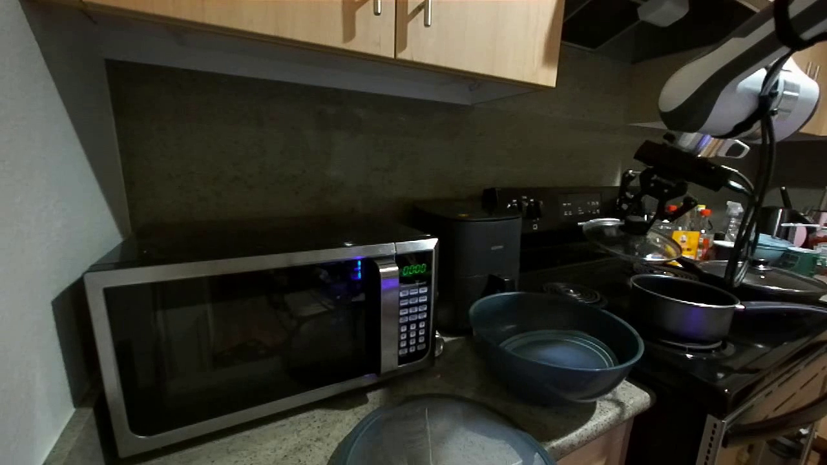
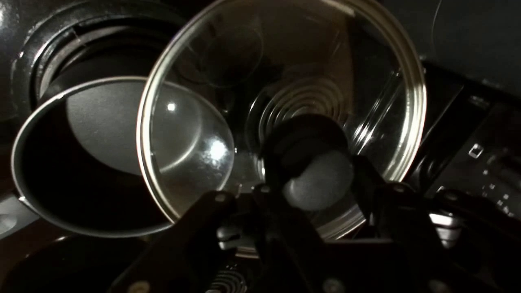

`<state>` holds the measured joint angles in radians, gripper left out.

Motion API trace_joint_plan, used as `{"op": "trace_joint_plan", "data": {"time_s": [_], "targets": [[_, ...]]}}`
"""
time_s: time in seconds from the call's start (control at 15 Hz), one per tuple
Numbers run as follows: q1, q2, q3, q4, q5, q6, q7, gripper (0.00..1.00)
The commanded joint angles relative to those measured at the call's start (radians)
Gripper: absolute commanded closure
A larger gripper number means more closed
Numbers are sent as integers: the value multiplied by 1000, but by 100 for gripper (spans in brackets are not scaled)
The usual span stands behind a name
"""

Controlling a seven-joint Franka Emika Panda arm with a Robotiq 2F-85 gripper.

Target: Remove the lid from the bowl, put it on the pot, remove it from the pot and return it back to the bowl

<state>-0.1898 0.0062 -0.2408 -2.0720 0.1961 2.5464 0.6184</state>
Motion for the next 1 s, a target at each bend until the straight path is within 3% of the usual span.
{"op": "trace_joint_plan", "data": {"time_s": [0.0,0.07,0.13,0.33,0.4,0.93], "targets": [[-49,14,-28,36,85,-13,63,78],[-62,23,-38,38,111,-12,77,78],[-53,8,-29,16,68,-4,29,53],[-67,24,-43,20,88,-4,43,53],[-63,39,-40,27,88,14,61,78],[-81,209,-71,140,96,-34,153,78]]}}
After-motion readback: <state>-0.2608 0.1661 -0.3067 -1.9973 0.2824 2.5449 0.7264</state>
